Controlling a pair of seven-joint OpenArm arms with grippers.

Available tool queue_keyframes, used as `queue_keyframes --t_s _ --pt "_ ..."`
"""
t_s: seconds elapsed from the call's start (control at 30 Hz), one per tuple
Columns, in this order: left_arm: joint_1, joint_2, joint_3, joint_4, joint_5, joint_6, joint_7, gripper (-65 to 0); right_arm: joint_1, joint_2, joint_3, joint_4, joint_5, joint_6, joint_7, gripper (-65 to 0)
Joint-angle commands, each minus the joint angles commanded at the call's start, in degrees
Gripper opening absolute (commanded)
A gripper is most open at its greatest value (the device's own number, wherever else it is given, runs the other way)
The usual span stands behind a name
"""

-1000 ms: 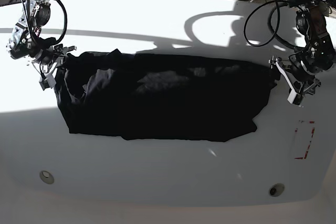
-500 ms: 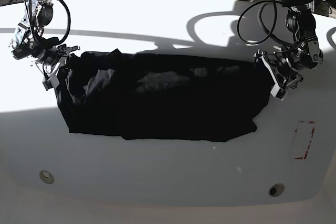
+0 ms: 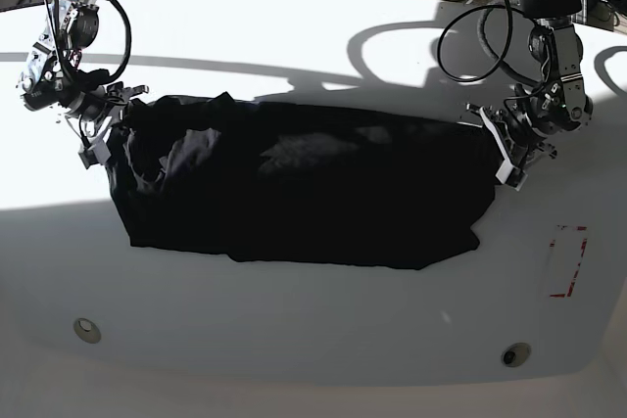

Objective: Layout the t-shirt on the table in an organized manner, then fold the t-shirt properly
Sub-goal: 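Drag the t-shirt with both grippers away from the table's front edge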

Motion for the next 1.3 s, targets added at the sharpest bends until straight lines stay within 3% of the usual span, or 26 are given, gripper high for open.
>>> queue_keyframes --t_s 0.37,0.7,1.07,1.17,1.23,1.3 --pt "8.9 -1.1 -7.7 12.0 0.0 0.0 6.1 -60.8 -4.6 0.7 0.5 1.3 -0.1 0.00 -0.1 -63.3" --pt "17.8 -1.8 -8.4 21.0 0.0 0.0 7.0 -60.7 -13.4 1.0 0.8 9.4 -0.1 0.00 -0.1 -63.3" --pt "26.5 -1.8 -8.4 25.8 -0.1 0.0 7.4 -60.3 -21.5 -0.2 6.6 14.8 -0.1 0.00 -1.5 -63.3" --pt "27.8 -1.8 -8.4 25.8 -0.2 0.0 7.4 -53.1 -22.5 -0.3 7.1 15.0 -0.1 0.00 -1.5 -62.9" --pt "28.3 -1.8 -8.4 25.8 -0.2 0.0 7.4 -42.8 -22.7 -0.3 7.1 15.1 -0.1 0.00 -1.5 -62.0" --pt "28.4 -1.7 -8.4 25.8 -0.2 0.0 7.4 -31.8 -22.7 -0.3 7.1 15.1 -0.1 0.00 -1.5 -56.1"
